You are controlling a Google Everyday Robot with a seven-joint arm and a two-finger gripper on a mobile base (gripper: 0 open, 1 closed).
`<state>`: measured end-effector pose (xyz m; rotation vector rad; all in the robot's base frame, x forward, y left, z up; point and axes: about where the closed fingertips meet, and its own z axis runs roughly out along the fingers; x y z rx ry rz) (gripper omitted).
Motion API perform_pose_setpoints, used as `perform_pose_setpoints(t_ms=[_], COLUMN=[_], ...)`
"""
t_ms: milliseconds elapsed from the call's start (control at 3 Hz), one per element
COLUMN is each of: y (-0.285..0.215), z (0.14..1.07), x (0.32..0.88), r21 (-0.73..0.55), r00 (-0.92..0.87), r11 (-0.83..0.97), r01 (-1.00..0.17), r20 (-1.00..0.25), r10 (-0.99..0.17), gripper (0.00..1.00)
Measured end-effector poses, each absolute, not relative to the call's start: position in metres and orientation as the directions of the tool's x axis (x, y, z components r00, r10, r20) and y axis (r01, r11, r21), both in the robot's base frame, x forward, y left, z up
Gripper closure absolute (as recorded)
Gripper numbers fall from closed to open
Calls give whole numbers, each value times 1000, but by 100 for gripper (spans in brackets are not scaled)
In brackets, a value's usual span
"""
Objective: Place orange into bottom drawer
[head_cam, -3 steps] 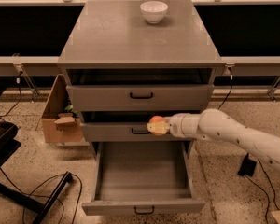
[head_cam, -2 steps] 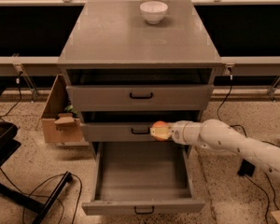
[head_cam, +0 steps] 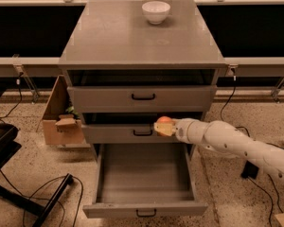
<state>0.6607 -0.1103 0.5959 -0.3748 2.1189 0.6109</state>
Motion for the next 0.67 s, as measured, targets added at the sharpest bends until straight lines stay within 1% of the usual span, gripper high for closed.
perform_pose_setpoints(t_ms=[333, 667], y=[-109, -109], z=[570, 511], x=[663, 657], r21=[299, 355], r00=[-613, -690], r11=[838, 821], r01=[-457, -448], r20=[-788, -721], r10=[-54, -64], gripper=[100, 100])
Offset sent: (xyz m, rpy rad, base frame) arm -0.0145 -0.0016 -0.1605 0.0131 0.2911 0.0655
